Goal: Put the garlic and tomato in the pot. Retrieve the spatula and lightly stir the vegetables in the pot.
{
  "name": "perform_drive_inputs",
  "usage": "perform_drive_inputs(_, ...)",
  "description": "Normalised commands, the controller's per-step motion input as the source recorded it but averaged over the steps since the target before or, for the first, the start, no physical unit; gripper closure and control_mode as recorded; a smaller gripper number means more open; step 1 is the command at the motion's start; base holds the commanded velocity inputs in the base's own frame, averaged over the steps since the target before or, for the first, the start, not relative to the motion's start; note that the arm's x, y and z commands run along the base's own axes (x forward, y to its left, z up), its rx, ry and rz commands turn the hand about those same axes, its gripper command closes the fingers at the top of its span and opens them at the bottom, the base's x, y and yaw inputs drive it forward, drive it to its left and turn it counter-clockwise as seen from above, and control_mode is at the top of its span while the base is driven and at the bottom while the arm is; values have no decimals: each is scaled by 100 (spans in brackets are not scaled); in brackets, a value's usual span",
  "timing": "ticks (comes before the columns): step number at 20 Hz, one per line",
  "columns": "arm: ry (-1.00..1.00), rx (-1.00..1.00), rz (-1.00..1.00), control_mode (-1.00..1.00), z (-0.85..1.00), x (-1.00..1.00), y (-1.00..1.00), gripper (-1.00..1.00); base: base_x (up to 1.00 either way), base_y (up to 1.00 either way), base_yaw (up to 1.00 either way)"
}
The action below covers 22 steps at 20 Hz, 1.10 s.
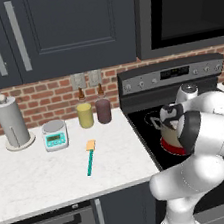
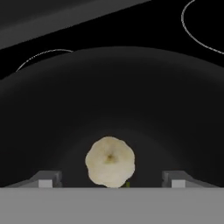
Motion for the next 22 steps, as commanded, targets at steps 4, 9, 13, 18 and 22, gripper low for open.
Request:
perform_drive_inputs(4,-2,0,1,-100,15,-25,-1,-100,0,0,0)
perform_drive_inputs(9,-12,5,0,-100,72,-63,0,-100,0,0,0)
perform_drive_inputs(13,-1,6,0,-100,64,-26,0,-100,0,0,0)
perform_drive_inputs(18,0,4,2,-100,64,-45,24,-100,0,0,0)
perform_drive_inputs(22,0,0,14,-100,72,-92,72,-100,0,0,0)
